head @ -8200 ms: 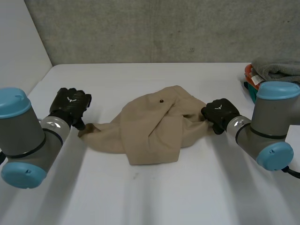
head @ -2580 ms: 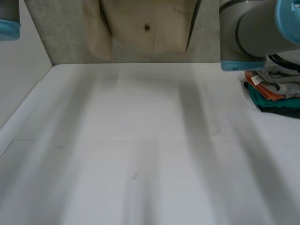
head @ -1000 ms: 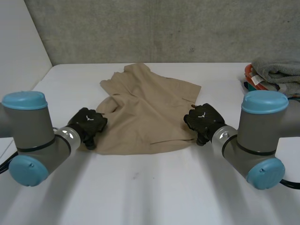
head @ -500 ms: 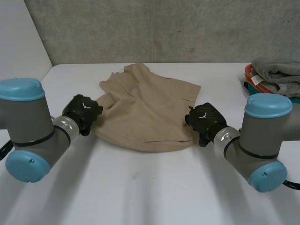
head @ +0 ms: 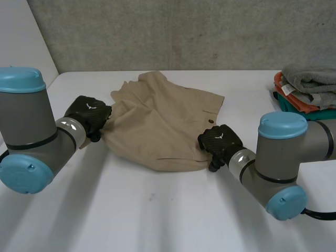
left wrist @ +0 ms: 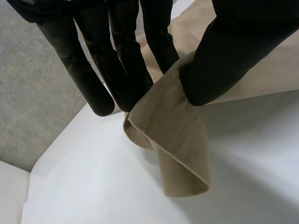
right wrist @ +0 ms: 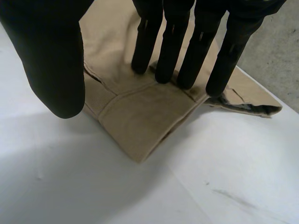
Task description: Fold the laundry.
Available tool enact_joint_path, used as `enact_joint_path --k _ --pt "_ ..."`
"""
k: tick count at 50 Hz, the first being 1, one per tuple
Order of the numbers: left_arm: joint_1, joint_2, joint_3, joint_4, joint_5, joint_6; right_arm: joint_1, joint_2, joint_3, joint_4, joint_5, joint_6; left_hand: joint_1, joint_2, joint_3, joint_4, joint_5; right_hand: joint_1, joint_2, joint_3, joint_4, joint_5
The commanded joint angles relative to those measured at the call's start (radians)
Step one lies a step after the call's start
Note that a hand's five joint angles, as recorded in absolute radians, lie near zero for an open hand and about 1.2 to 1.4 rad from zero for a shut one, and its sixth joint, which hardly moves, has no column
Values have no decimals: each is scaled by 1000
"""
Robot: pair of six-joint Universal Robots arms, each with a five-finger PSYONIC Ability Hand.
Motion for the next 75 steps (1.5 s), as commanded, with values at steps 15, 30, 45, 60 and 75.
enact_joint_path --k 15,30,45,60,75 --pt "31 162 -140 -110 54 -68 -81 -133 24 110 -101 -37 244 200 210 199 228 721 723 715 720 712" --pt "32 288 -404 -448 244 203 -143 -381 234 670 -153 -631 244 200 210 199 228 721 723 715 720 712" --pt "42 148 -71 -121 193 93 -60 -241 -36 381 -61 -297 244 200 210 199 228 721 723 715 720 712" --pt "20 90 640 355 25 -413 55 -127 -706 -326 270 15 244 200 210 199 228 721 723 715 720 712" --pt "9 91 411 229 -70 -415 52 -118 -645 -253 203 4 244 200 210 199 228 721 723 715 720 712"
